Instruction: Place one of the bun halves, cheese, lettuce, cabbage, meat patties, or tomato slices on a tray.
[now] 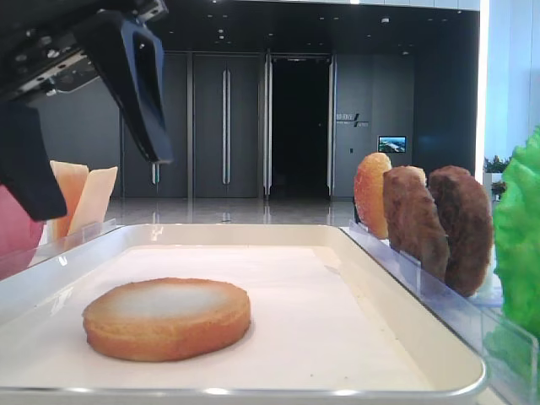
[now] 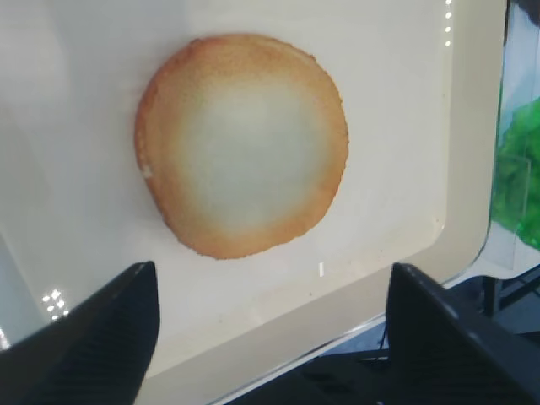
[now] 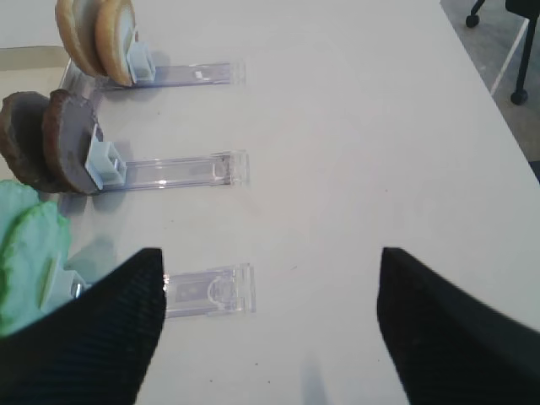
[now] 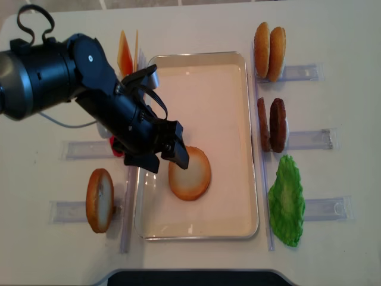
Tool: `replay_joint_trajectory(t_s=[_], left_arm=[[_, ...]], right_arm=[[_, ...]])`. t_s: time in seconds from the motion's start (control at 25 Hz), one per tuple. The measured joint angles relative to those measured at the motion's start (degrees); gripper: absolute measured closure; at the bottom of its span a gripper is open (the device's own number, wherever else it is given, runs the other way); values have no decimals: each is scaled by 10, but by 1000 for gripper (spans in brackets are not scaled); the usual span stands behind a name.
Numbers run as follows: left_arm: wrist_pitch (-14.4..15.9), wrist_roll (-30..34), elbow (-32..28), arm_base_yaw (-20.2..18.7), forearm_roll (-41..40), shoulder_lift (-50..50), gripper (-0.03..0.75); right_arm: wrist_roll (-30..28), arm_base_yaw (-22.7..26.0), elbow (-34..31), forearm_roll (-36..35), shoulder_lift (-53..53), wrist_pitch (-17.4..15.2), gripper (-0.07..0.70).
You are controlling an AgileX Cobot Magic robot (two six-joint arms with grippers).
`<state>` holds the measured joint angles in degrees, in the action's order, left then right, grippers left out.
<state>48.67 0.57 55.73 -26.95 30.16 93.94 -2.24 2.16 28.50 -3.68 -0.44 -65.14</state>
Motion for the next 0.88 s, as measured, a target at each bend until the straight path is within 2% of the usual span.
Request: replay_joint_trajectory(t_s=[0.24,0.32,0.4,0.52,0.88], left_arm=[[119,-46,77,0,-93,-11,76],[167,-61,103,0,-125,-16,76],[195,-81,122,-2,-165,-22,76],[205,-109,142,-11,-221,-32,76],[210,-118,151,-16,-266,-44,76]], right_arm=[[0,0,0,0,0,0,104],[0,0,0,0,0,0,104],[0,0,0,0,0,0,104],[0,0,0,0,0,0,104],[0,0,0,0,0,0,104]])
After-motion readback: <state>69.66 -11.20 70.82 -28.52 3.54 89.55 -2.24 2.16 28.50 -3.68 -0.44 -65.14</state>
